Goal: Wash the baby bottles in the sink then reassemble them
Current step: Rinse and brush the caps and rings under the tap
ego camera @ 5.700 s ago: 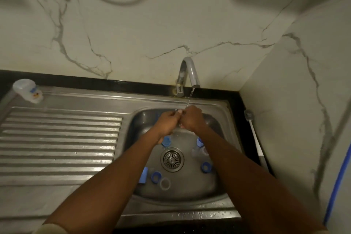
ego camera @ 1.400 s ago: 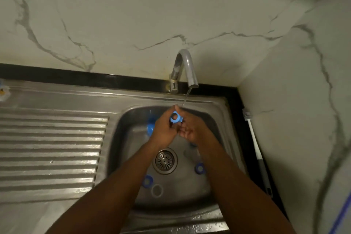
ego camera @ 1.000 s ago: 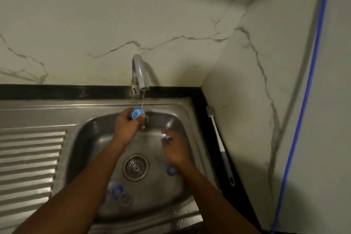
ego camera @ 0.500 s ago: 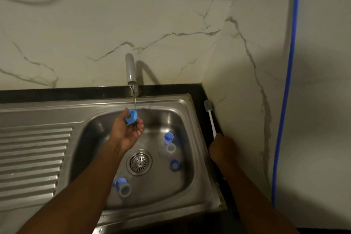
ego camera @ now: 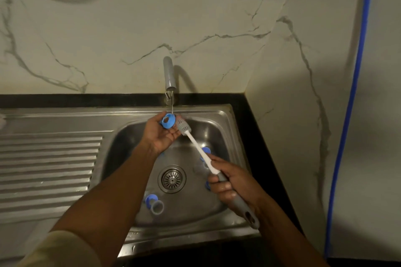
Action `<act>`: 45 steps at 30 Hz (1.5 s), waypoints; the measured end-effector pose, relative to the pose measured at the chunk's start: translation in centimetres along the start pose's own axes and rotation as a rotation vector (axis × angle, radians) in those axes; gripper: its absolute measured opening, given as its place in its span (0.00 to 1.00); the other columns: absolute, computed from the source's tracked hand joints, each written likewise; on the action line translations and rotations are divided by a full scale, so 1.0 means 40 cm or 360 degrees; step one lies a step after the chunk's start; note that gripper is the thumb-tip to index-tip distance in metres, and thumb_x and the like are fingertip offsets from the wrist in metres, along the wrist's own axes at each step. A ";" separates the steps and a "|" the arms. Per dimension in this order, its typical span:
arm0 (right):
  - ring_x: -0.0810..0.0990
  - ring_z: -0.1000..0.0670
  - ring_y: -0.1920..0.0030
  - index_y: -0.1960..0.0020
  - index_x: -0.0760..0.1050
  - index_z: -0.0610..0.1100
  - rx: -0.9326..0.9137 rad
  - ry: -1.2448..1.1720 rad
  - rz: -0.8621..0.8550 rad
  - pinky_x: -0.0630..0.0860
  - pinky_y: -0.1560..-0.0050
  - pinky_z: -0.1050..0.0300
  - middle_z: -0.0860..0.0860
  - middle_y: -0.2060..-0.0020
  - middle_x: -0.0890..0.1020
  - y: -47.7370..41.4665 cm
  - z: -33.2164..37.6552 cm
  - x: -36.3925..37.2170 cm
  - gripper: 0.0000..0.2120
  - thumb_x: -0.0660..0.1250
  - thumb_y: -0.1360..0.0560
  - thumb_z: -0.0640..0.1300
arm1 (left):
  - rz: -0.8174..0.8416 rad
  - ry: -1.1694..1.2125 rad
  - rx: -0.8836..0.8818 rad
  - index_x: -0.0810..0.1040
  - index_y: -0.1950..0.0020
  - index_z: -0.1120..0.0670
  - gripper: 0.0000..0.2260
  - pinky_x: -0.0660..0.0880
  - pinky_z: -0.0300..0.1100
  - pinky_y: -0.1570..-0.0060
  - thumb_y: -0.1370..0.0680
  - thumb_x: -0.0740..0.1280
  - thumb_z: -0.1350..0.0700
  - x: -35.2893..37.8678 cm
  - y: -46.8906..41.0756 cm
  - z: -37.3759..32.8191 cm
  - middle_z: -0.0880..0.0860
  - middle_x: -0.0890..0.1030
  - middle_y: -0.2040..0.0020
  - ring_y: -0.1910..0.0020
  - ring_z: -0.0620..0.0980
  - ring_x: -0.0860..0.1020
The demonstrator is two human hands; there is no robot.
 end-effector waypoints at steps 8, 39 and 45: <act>0.70 0.54 0.76 0.35 0.73 0.52 -0.0218 0.0721 -0.0420 0.64 0.78 0.63 0.47 0.68 0.74 -0.040 0.010 -0.014 0.13 0.59 0.18 0.43 | 0.0046 -0.0202 -0.0003 0.75 0.38 0.64 0.17 0.78 0.50 0.40 0.22 0.69 0.57 0.038 -0.022 0.022 0.60 0.79 0.50 0.53 0.54 0.81; 0.64 0.59 0.79 0.42 0.75 0.49 0.0108 0.0100 -0.0029 0.59 0.84 0.69 0.50 0.70 0.69 -0.026 -0.007 0.075 0.08 0.60 0.19 0.44 | 0.0054 0.0004 0.0057 0.74 0.35 0.60 0.18 0.77 0.59 0.39 0.21 0.67 0.51 0.043 0.002 -0.001 0.61 0.82 0.42 0.50 0.57 0.85; 0.76 0.50 0.60 0.23 0.61 0.57 -0.0781 0.2654 -0.0856 0.70 0.60 0.60 0.49 0.55 0.75 -0.017 0.105 0.070 0.25 0.56 0.18 0.41 | -0.0041 -0.0157 0.0130 0.74 0.44 0.57 0.17 0.76 0.45 0.52 0.20 0.65 0.43 0.042 -0.011 -0.006 0.54 0.77 0.61 0.63 0.49 0.76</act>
Point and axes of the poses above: each hand's wrist, its own y-axis away from the middle knuckle, its own x-axis out of the palm, z = x × y, the point moved 8 cm from there along -y, towards the middle knuckle
